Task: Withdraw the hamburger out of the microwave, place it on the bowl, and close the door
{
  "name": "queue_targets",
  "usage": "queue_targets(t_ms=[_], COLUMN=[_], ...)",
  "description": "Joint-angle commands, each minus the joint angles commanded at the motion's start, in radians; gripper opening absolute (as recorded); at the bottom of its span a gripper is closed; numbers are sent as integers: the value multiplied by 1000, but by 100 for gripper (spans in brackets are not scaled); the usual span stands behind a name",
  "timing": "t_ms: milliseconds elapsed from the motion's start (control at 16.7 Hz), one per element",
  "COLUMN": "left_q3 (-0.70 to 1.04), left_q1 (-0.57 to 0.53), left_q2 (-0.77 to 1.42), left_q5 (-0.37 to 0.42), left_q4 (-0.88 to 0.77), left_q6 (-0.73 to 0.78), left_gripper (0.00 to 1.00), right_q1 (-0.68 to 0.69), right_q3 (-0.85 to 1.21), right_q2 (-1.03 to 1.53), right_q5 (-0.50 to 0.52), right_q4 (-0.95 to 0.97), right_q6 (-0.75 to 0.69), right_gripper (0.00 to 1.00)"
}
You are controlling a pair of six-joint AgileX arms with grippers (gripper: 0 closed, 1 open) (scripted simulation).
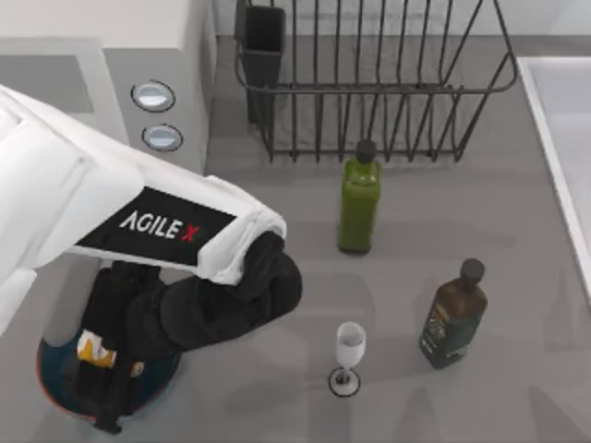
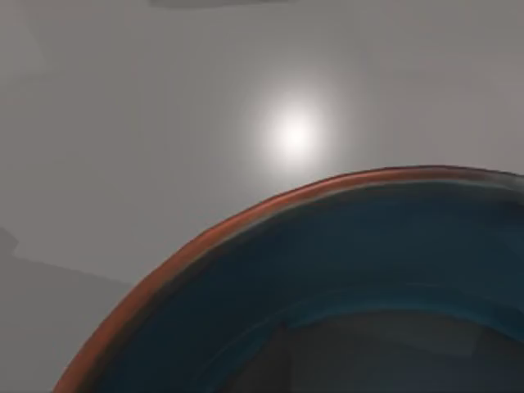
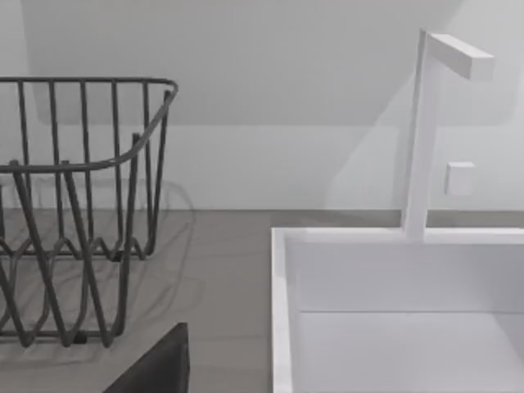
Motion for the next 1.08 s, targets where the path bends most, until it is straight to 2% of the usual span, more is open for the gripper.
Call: queue_targets(t_ms=[480,660,840,1080], left_q3=[3,-35,-125,-303], left_q1=[-4,40,136,305], left_q2=[-22,-82,-233,-571], left_q5=[0,21,71,176], left_q4=[-19,-2,47,171], left_q6=[-1,60,217,571], left_gripper=[100,100,100,100], right_q1=[0,0,0,0], right_q3=[0,0,0,0], right_q2=[0,0,0,0], right_q5=[0,0,0,0], right_q4=[0,0,0,0], right_q6=[0,0,0,0], right_gripper=[100,100,100,100])
